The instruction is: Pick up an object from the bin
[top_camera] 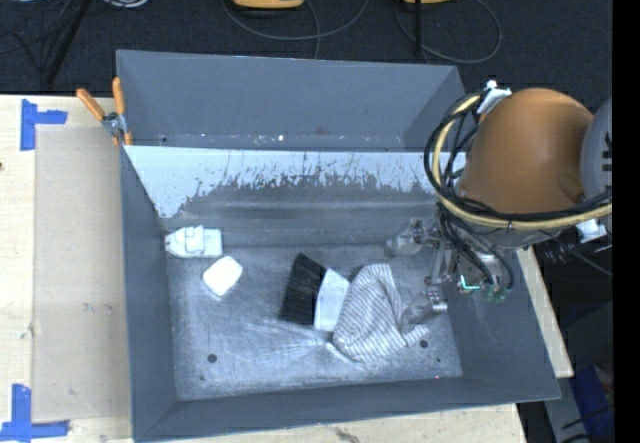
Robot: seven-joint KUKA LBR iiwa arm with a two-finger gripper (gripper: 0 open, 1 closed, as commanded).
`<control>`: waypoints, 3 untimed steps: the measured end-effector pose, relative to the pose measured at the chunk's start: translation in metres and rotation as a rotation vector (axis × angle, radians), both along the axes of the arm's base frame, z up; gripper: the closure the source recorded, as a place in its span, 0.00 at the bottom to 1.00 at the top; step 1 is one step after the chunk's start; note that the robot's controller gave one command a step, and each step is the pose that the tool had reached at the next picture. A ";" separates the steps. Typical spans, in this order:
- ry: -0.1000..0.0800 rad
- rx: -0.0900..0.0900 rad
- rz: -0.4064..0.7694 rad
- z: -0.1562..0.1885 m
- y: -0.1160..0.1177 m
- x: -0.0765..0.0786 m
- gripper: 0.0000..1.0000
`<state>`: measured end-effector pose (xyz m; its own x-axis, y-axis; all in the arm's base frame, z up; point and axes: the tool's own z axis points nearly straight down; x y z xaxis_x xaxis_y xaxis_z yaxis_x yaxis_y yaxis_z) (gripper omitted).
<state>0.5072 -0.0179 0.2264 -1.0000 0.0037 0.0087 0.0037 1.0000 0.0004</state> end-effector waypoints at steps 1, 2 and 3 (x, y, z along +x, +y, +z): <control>-0.007 0.000 0.000 0.003 0.000 0.001 0.00; -0.011 0.000 -0.099 -0.040 -0.031 0.003 0.00; -0.009 0.000 0.062 -0.059 -0.029 0.053 0.00</control>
Offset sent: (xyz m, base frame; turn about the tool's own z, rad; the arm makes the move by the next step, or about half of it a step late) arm 0.0048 -0.1111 -0.1564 0.3722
